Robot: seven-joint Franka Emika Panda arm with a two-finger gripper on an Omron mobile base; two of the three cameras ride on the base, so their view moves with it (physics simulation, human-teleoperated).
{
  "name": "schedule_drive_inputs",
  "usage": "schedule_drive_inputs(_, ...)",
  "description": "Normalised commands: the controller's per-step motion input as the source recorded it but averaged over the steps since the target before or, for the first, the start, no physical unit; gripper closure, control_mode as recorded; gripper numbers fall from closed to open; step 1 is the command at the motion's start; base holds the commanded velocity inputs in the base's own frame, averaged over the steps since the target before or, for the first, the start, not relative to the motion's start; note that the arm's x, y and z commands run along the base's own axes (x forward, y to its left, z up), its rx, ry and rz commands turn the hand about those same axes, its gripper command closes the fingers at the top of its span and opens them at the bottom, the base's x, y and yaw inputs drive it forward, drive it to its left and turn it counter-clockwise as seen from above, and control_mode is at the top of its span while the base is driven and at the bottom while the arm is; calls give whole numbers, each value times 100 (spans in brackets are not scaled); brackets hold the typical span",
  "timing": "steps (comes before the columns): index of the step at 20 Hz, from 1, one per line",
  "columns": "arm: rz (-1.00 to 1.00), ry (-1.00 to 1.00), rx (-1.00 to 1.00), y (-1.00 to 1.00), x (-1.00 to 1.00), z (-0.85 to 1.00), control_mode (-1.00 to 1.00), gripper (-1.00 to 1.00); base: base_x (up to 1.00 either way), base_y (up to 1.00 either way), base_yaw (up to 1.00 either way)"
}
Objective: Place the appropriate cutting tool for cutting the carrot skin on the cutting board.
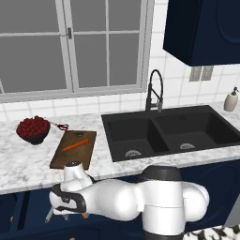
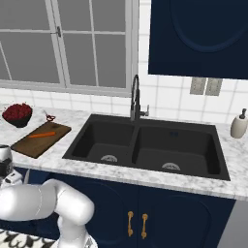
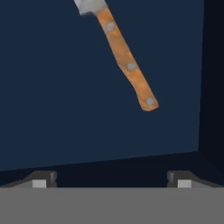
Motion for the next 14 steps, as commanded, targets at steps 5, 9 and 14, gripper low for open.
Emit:
schedule_drive_inputs(5, 0, 3, 0, 8, -28, -35, -100, -100, 0, 0, 0)
schedule_drive_inputs(9, 0, 9, 0, 5, -58, -3, -100, -100, 0, 0, 0)
schedule_drive_inputs(14, 0, 13, 0, 2, -68, 0, -100, -100, 0, 0, 0)
